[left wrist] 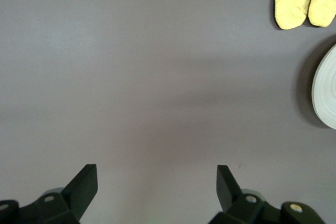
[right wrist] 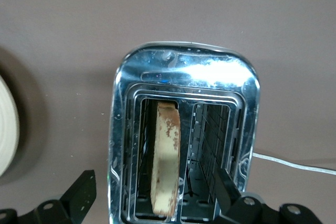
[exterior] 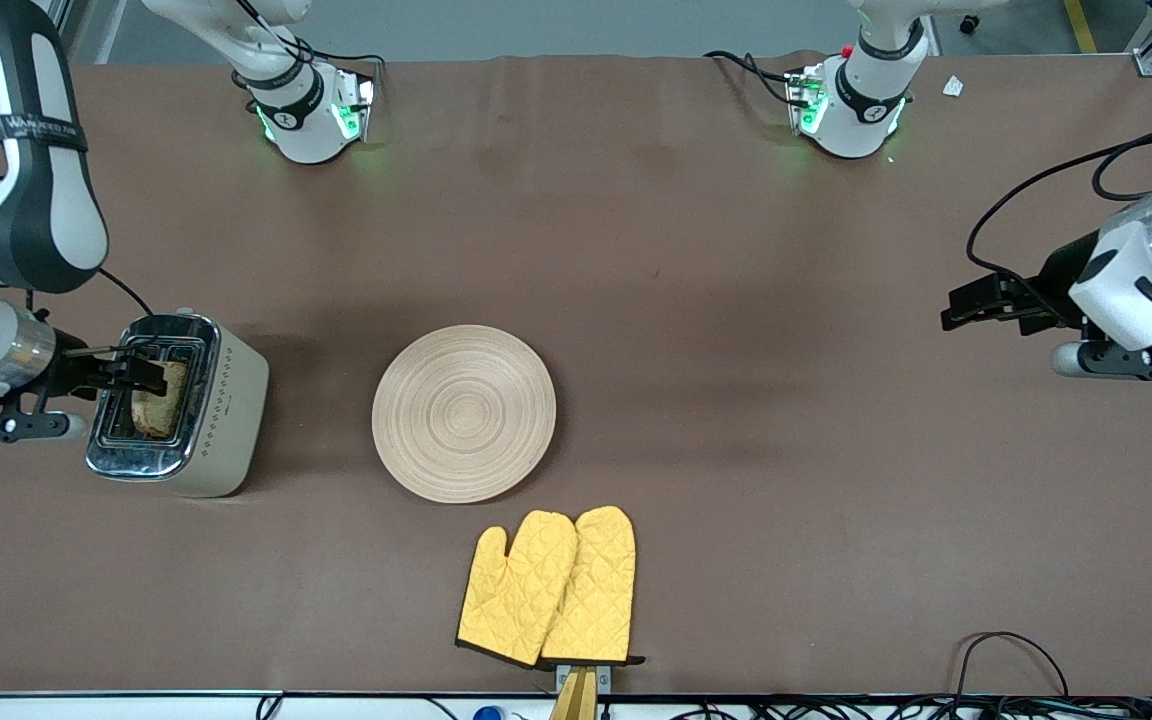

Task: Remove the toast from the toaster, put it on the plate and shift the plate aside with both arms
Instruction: 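Grasp the toast slice with the right gripper while the left gripper advances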

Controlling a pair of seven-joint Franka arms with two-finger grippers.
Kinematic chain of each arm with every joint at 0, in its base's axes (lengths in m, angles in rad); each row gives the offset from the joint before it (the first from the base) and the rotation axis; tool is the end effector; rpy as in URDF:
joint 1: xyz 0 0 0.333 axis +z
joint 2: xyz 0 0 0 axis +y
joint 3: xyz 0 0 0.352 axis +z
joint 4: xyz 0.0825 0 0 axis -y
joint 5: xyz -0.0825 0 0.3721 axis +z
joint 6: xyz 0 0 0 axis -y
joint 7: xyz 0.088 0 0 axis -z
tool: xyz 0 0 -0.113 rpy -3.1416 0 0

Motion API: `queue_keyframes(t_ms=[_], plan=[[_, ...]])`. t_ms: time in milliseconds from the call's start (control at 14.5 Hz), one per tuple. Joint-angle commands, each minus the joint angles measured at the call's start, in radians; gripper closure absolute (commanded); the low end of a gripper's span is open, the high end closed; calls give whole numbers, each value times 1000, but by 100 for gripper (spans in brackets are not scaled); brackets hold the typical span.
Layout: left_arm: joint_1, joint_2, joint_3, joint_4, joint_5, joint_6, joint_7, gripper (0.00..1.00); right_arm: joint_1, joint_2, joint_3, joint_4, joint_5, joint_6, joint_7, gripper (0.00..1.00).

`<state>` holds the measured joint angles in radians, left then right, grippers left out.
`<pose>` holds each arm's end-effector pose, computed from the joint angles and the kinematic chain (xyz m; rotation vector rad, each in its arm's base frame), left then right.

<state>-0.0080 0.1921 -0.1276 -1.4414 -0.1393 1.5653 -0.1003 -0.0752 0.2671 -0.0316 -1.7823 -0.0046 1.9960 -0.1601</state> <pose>0.5979 -0.0894 0.6054 2.9839 -0.0446 -0.1275 0.6192 -0.0651 0.4351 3.1339 0.0881 -0.0854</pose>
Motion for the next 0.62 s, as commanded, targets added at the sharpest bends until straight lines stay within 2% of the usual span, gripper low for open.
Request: queue_keyframes(t_ms=[0, 138, 207, 276, 345, 552], plan=[[-10, -26, -33, 1, 59, -7, -55, 0, -17, 3, 10, -54, 12, 56, -39, 2], [-6, -20, -56, 1, 35, -7, -44, 0, -15, 9, 10, -66, 11, 58, -41, 13], [-9, -16, -60, 0, -11, -5, -44, 0, -14, 14, 10, -74, 11, 61, -44, 39], [-10, 1, -60, 0, -54, -1, -45, 0, -12, 14, 10, -74, 12, 55, -42, 84], [-15, 24, -60, 0, -84, 8, -49, 0, -12, 12, 10, -71, 12, 49, -42, 100], [-30, 73, -61, 0, -123, 48, -53, 0, -25, 9, 10, -48, 12, 21, -65, 100]])
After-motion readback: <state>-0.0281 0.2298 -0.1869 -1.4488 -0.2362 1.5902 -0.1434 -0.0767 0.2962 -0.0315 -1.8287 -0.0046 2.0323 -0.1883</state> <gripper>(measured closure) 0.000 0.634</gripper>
